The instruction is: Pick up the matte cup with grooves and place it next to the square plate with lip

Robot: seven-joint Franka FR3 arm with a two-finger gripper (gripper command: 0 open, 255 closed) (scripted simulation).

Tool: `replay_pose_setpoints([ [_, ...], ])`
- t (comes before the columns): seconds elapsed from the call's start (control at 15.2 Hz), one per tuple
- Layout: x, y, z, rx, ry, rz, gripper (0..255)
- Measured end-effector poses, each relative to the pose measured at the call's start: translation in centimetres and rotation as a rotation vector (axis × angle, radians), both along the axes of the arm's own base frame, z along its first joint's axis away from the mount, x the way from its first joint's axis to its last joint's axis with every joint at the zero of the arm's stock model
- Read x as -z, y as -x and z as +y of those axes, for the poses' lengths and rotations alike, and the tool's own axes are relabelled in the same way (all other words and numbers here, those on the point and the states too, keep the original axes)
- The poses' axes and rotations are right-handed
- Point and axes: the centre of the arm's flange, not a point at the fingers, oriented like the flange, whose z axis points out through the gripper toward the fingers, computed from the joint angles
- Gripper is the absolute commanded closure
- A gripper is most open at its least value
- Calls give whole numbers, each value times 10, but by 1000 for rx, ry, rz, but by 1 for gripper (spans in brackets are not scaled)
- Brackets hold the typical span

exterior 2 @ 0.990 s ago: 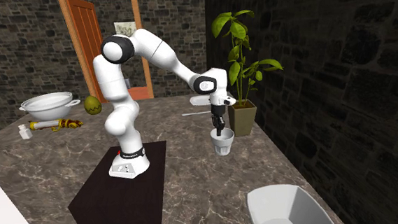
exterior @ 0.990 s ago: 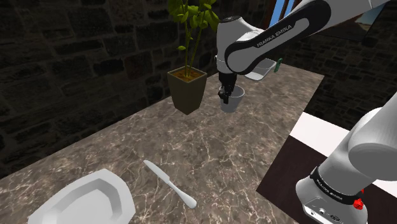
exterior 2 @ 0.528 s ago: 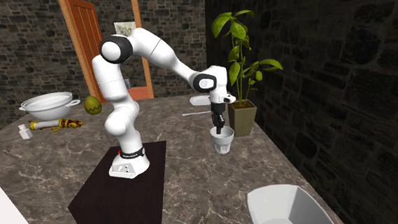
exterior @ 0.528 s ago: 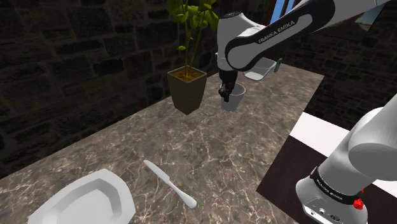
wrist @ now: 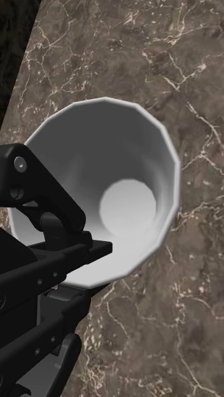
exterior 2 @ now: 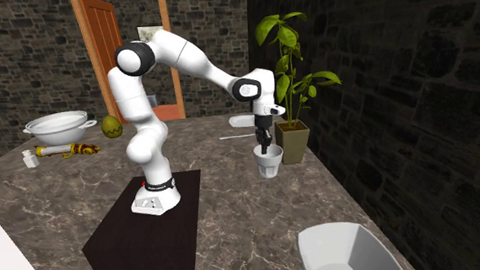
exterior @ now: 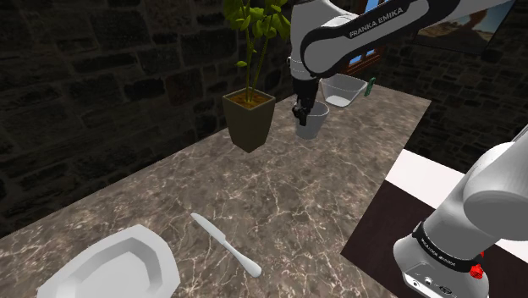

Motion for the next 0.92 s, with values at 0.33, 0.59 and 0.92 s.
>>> replay_pose_setpoints([
  [0.33, -27, 1, 0, 0, 0, 0, 255],
  [0.59, -48, 0, 0, 0, 0, 0, 255],
  [0.92, -75, 1, 1, 0, 0, 0, 255],
])
